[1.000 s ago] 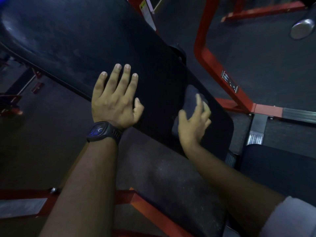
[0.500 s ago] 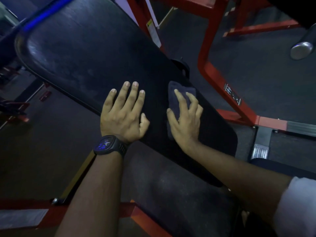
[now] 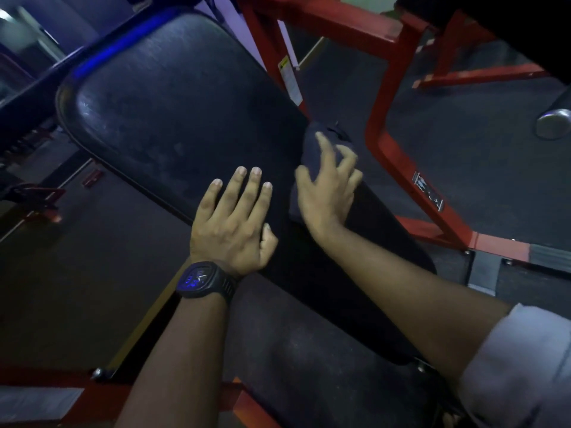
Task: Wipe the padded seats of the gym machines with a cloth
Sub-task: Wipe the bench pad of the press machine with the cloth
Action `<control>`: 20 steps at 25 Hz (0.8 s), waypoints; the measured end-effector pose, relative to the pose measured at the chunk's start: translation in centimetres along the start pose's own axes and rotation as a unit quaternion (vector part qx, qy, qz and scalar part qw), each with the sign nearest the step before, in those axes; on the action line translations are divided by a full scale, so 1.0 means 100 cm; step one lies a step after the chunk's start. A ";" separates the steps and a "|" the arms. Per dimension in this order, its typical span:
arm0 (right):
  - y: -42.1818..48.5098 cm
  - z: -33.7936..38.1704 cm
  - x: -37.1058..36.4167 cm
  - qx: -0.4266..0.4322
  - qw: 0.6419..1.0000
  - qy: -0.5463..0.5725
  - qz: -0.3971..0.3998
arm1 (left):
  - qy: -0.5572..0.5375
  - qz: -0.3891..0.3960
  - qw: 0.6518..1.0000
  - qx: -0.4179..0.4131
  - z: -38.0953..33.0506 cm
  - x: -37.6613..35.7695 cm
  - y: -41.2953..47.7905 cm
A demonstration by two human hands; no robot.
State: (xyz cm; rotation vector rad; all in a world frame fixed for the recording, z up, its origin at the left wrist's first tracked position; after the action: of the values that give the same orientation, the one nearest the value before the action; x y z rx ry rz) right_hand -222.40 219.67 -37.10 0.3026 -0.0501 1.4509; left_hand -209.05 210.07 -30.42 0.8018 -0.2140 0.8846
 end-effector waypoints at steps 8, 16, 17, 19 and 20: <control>0.013 -0.019 0.006 0.023 0.998 -0.035 -0.039 | 0.021 0.025 0.999 0.002 -0.001 0.000 0.004; -0.020 -0.012 0.013 0.194 0.977 -0.084 0.034 | 0.022 0.129 0.991 -0.042 -0.014 -0.009 0.012; -0.005 -0.031 0.015 0.132 0.988 -0.080 0.029 | 0.012 0.146 0.988 -0.042 -0.017 -0.011 0.014; 0.000 -0.089 0.027 -0.184 0.983 0.009 -0.010 | 0.007 0.153 0.988 -0.038 -0.020 -0.013 0.014; -0.011 -0.097 0.032 -0.236 0.972 -0.002 -0.018 | 0.009 0.143 0.989 -0.042 -0.022 -0.012 0.012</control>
State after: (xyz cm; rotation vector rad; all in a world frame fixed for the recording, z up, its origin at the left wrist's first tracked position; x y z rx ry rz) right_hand -222.34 224.90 -45.92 -0.0830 -0.3861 1.3565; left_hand -211.07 211.32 -31.92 0.6947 -0.3533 1.1441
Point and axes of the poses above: each hand's wrist, its own y-axis towards the middle knuckle, its own x-axis out of the back of the hand, z = x × y, the point moved 8 cm from there along y, towards the middle knuckle, and after that the axes turned 4 degrees about y, right-handed, at the moved point
